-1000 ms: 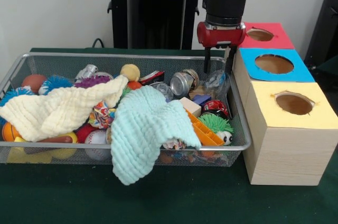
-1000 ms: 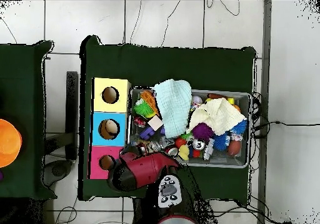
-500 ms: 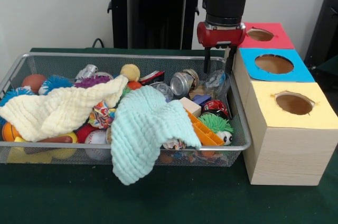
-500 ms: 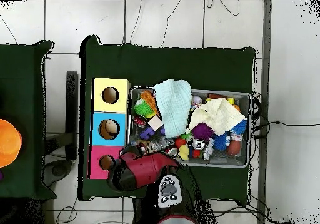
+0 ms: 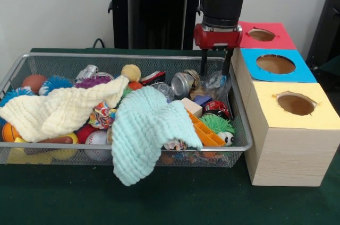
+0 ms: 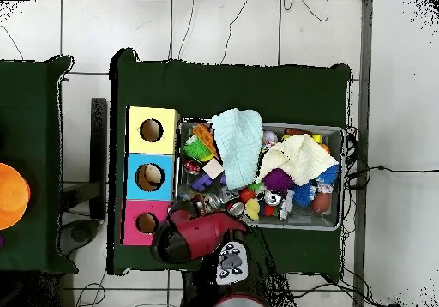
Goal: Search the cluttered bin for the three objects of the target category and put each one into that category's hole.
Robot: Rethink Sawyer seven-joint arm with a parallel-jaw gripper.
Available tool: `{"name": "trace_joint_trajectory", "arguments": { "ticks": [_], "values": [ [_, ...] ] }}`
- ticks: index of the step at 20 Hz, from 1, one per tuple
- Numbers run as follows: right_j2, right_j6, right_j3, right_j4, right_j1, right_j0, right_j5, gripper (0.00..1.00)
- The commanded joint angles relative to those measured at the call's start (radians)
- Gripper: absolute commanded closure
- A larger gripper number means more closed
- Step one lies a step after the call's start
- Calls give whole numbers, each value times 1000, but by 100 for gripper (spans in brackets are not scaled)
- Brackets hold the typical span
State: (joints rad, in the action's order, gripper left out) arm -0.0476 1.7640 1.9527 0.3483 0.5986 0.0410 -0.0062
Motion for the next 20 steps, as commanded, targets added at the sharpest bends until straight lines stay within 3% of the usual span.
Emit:
{"name": "trace_joint_trajectory", "arguments": {
  "ticks": [1, 6, 9, 15, 20],
  "values": [
    [-63, 131, -89, 26, -107, -6, -191, 0],
    [-89, 126, -87, 4, -122, -17, -249, 0],
    [-96, 112, -81, 0, -91, -22, -223, 0],
    [-17, 144, -63, 25, -83, 29, -314, 0],
    [-12, 144, -61, 22, -74, 26, -323, 0]
  ]
}}
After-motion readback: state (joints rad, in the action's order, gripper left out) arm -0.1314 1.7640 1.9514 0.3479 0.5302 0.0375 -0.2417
